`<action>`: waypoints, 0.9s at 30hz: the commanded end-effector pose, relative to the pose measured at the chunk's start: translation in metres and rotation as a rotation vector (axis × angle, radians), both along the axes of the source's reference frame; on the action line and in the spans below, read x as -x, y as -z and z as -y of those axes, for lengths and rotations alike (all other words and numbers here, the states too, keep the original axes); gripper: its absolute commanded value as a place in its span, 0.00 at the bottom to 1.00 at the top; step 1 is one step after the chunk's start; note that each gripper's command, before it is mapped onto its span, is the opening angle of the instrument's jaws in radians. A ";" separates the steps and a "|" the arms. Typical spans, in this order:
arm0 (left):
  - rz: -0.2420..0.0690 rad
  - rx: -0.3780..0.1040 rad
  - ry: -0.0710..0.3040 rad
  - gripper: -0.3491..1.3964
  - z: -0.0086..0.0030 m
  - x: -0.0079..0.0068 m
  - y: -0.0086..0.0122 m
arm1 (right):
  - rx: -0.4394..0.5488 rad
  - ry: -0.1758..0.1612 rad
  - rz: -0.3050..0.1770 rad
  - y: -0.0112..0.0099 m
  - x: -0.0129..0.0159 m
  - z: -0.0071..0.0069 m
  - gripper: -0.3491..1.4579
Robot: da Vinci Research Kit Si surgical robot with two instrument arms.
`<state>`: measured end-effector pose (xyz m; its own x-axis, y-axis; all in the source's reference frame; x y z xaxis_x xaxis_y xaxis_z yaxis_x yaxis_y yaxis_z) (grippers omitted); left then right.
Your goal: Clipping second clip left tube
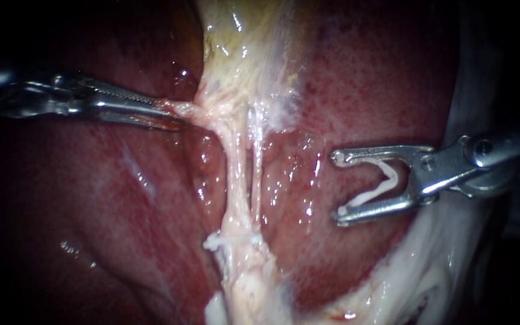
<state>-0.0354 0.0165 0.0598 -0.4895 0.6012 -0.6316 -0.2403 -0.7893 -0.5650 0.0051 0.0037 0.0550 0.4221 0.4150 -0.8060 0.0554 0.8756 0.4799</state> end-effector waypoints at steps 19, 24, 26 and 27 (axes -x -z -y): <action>0.002 0.012 0.052 0.00 -0.0039 -0.0060 0.0073 | -0.112 -0.004 -0.003 0.0002 -0.0034 0.0002 0.47; 0.001 0.017 0.051 0.00 -0.0037 -0.0058 0.0076 | -0.250 0.012 -0.008 -0.0003 -0.0074 0.0013 0.47; 0.000 0.017 0.052 0.00 -0.0036 -0.0057 0.0077 | -0.290 0.010 -0.003 -0.0007 -0.0089 0.0019 0.47; -0.001 0.017 0.053 0.00 -0.0035 -0.0056 0.0077 | -0.308 0.007 0.000 -0.0011 -0.0099 0.0022 0.47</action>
